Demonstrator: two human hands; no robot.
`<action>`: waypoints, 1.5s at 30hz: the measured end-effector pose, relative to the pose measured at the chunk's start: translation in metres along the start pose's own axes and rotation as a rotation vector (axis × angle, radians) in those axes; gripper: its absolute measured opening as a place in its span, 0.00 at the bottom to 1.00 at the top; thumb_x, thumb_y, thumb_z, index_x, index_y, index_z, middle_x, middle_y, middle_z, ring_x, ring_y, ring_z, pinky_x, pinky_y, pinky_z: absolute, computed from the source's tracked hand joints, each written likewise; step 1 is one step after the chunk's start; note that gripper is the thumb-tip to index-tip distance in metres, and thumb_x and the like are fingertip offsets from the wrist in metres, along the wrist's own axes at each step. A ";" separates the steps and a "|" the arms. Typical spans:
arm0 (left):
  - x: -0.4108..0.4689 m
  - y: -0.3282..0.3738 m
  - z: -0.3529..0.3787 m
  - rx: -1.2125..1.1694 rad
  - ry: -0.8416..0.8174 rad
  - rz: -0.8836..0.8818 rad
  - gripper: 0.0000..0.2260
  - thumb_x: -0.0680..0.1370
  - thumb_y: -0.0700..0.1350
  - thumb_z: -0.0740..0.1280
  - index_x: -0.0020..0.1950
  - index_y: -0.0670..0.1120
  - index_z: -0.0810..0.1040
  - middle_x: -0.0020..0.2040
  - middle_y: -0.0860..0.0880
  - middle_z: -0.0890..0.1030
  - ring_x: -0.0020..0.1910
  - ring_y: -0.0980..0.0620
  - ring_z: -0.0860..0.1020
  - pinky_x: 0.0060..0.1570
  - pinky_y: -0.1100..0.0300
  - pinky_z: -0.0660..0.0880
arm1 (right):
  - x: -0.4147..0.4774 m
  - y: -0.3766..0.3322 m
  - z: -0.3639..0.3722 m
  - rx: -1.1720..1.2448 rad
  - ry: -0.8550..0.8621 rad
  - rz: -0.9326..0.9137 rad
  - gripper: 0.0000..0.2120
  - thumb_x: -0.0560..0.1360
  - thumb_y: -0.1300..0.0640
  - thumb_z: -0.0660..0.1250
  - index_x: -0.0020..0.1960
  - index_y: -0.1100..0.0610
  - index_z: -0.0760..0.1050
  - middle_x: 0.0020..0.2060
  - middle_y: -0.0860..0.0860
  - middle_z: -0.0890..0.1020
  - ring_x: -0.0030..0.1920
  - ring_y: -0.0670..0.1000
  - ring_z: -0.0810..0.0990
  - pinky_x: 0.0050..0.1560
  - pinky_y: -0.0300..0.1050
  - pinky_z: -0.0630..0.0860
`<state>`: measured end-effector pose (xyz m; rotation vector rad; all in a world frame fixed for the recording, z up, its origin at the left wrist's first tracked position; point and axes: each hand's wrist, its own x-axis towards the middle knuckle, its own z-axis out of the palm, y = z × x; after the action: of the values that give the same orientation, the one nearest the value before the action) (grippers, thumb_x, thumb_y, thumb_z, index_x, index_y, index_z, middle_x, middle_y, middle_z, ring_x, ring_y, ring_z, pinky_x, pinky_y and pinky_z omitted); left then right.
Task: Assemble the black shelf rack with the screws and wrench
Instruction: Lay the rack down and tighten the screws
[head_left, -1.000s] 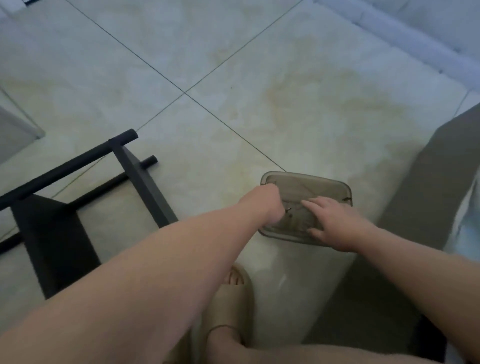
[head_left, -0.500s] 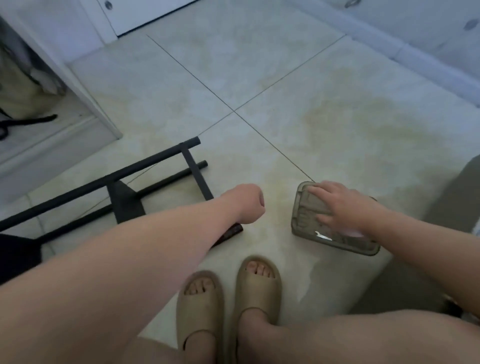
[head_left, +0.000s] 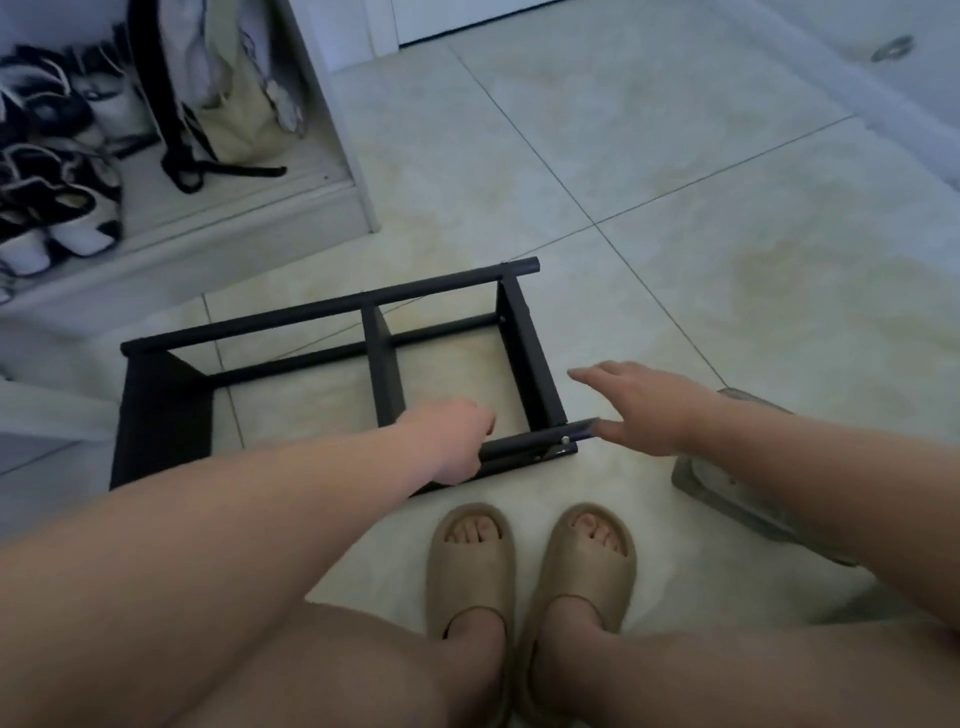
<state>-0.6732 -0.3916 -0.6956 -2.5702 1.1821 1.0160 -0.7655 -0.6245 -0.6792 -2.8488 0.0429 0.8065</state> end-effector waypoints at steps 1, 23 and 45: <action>0.004 -0.005 0.008 0.027 0.012 0.014 0.17 0.79 0.45 0.66 0.68 0.49 0.71 0.63 0.47 0.75 0.59 0.44 0.76 0.49 0.49 0.77 | 0.007 -0.004 0.006 -0.008 -0.024 -0.018 0.33 0.82 0.44 0.62 0.82 0.46 0.51 0.79 0.46 0.61 0.76 0.52 0.63 0.68 0.52 0.71; 0.037 -0.002 -0.006 0.128 0.308 0.012 0.08 0.77 0.41 0.65 0.53 0.49 0.69 0.51 0.48 0.76 0.46 0.44 0.77 0.38 0.52 0.67 | 0.035 0.014 0.026 0.032 0.209 -0.079 0.23 0.81 0.58 0.66 0.75 0.52 0.70 0.66 0.50 0.75 0.65 0.56 0.73 0.56 0.53 0.75; -0.059 0.025 -0.176 -0.458 0.997 0.086 0.12 0.79 0.47 0.69 0.62 0.52 0.74 0.54 0.57 0.78 0.49 0.54 0.77 0.45 0.59 0.70 | -0.092 -0.027 -0.257 -0.069 0.906 -0.250 0.14 0.74 0.72 0.72 0.58 0.65 0.82 0.57 0.60 0.81 0.55 0.66 0.79 0.54 0.64 0.78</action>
<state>-0.6263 -0.4386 -0.5204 -3.5708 1.3216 -0.1146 -0.7094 -0.6461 -0.4117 -2.9304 -0.2169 -0.5604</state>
